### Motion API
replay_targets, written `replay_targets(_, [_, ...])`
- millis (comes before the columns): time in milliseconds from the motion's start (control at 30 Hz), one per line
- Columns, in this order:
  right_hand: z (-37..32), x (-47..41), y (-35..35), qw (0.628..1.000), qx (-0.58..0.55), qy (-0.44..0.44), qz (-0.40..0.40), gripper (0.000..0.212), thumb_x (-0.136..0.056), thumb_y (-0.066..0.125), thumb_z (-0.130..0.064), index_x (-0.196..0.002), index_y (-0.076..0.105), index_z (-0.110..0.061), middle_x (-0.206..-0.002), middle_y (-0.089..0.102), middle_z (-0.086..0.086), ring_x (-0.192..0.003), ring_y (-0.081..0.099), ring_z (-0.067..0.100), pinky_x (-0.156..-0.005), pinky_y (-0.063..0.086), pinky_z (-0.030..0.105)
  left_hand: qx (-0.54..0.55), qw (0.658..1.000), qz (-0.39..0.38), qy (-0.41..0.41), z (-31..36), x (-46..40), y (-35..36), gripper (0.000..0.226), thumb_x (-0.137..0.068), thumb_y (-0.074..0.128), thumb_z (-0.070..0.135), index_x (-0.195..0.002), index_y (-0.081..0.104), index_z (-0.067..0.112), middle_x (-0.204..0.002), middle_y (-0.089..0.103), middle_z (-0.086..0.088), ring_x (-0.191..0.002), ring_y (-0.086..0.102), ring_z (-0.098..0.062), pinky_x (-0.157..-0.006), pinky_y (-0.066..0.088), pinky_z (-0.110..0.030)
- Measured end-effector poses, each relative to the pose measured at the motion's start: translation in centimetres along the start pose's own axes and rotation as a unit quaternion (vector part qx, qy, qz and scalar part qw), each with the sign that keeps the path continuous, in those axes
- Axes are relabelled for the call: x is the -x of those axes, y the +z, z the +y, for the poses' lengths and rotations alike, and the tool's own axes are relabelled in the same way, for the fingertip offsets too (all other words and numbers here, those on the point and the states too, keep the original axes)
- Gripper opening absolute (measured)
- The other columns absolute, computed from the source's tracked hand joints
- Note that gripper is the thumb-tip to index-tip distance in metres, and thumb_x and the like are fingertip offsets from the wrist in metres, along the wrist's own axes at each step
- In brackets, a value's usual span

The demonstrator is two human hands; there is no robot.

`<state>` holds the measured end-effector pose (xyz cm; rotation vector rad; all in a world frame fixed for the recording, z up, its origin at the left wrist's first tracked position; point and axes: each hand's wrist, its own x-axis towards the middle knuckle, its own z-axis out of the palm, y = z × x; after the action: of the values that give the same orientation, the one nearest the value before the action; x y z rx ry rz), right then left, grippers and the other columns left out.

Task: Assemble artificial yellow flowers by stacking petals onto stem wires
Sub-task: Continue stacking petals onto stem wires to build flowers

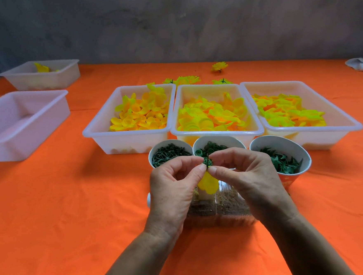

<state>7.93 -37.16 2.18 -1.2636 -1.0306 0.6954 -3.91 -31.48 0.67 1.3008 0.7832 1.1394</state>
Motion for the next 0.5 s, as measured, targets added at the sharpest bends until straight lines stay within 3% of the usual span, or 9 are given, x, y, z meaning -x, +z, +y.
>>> replay_targets(200, [0.05, -0.26, -0.08, 1.000, -0.009, 0.009, -0.002, 0.019, -0.067, 0.076, 0.000, -0.072, 0.076, -0.018, -0.069, 0.073, -0.001, -0.064, 0.065, 0.004, -0.060, 0.049, 0.014, 0.020, 1.000, -0.001, -0.015, 0.10, 0.01, 0.13, 0.012, -0.076, 0.073, 0.000, -0.078, 0.072, 0.012, -0.068, 0.068, 0.000, -0.063, 0.060, -0.002, -0.055, 0.047, -0.012])
replay_targets(500, [0.13, -0.29, -0.08, 0.998, 0.055, -0.005, -0.010, 0.024, -0.078, 0.072, -0.003, -0.075, 0.076, -0.027, -0.078, 0.075, -0.005, -0.074, 0.067, 0.003, -0.068, 0.050, 0.015, 0.006, 1.000, -0.003, -0.013, 0.16, -0.03, 0.02, 0.010, -0.078, 0.071, 0.001, -0.082, 0.071, 0.010, -0.073, 0.069, 0.001, -0.068, 0.062, -0.003, -0.063, 0.049, -0.012])
